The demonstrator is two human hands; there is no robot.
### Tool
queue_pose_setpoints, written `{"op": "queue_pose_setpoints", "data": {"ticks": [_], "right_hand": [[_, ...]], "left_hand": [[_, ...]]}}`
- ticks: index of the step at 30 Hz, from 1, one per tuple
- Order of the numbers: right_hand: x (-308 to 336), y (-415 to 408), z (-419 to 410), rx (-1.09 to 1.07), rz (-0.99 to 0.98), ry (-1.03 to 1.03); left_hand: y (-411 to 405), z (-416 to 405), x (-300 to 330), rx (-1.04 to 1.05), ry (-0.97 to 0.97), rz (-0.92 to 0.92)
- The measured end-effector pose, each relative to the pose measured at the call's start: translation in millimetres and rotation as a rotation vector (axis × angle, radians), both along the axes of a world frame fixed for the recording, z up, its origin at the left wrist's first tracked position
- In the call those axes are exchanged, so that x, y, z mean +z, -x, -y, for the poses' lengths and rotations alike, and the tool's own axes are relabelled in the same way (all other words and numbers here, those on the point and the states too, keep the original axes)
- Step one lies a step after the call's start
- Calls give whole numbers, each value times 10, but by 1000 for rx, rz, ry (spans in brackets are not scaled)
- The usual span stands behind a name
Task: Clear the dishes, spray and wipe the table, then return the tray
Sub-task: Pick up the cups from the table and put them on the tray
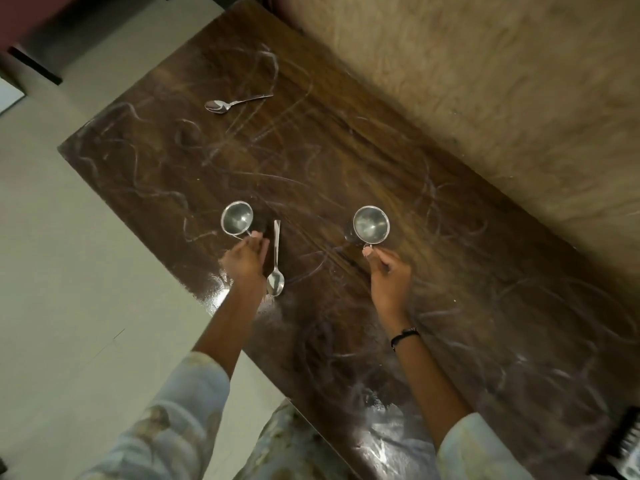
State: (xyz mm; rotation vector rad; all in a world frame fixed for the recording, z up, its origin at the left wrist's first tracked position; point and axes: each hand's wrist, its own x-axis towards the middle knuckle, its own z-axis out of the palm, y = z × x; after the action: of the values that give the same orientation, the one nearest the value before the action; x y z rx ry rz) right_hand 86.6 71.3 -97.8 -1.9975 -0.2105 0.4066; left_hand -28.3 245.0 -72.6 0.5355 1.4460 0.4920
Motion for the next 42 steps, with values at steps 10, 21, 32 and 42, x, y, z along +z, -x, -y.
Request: {"op": "queue_pose_setpoints", "data": {"ticks": [10, 21, 32, 42], "right_hand": [[194, 340, 1599, -167, -2, -9], [440, 757, 4429, -392, 84, 26], [500, 1156, 6678, -653, 58, 120], [-23, 1119, 7340, -815, -139, 197]], "left_hand": [[-76, 2257, 185, -294, -145, 66], [214, 4963, 211, -693, -247, -12], [331, 7122, 285, -1163, -460, 0], [-30, 7893, -126, -1163, -443, -13]]}}
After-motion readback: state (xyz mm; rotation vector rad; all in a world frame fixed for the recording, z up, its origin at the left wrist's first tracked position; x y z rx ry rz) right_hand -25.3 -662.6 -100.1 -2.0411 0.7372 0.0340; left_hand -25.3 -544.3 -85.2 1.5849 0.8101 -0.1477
